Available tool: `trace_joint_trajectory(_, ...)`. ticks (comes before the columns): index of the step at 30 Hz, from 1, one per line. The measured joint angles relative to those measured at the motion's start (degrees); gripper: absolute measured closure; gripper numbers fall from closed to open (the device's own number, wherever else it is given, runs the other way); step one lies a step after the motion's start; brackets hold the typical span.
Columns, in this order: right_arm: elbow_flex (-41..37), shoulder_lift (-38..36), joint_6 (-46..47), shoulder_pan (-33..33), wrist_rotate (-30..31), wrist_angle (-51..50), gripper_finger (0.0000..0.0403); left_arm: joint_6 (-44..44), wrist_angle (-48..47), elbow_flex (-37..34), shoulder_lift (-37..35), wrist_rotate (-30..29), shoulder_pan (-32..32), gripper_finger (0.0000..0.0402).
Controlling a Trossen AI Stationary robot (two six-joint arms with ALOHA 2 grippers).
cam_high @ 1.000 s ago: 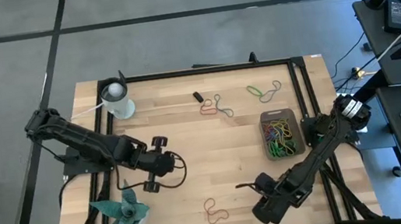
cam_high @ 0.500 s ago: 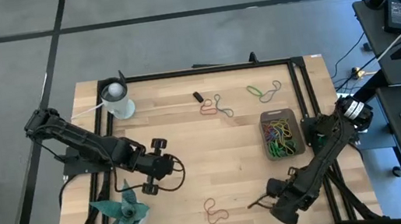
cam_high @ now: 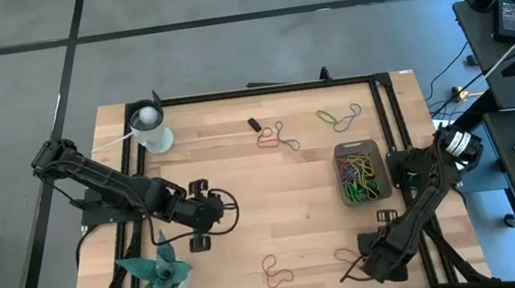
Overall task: Pick and place rubber bands into bin
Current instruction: Put the yellow rubber band into the black bin
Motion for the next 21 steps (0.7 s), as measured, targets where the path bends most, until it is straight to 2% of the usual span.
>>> trace_joint_trajectory(7,-3.45,0.0,-5.59,2.27,0.05,2.36,0.0287,-6.39,3.12,0.0,0.0,0.0,0.0,0.04)
trace_joint_trajectory(11,-4.75,-0.2,-5.21,2.82,0.01,4.3,0.0325,-8.95,4.52,0.0,0.0,-0.14,0.0,0.0399)
trace_joint_trajectory(15,-4.43,-0.16,-5.95,3.0,0.05,4.06,0.0389,-10.08,6.04,0.0,0.02,-0.92,0.0,0.0399)
trace_joint_trajectory(21,-0.69,-0.26,-6.49,3.58,2.53,0.77,0.0399,-10.14,7.04,0.0,0.02,-2.67,0.0,0.0398)
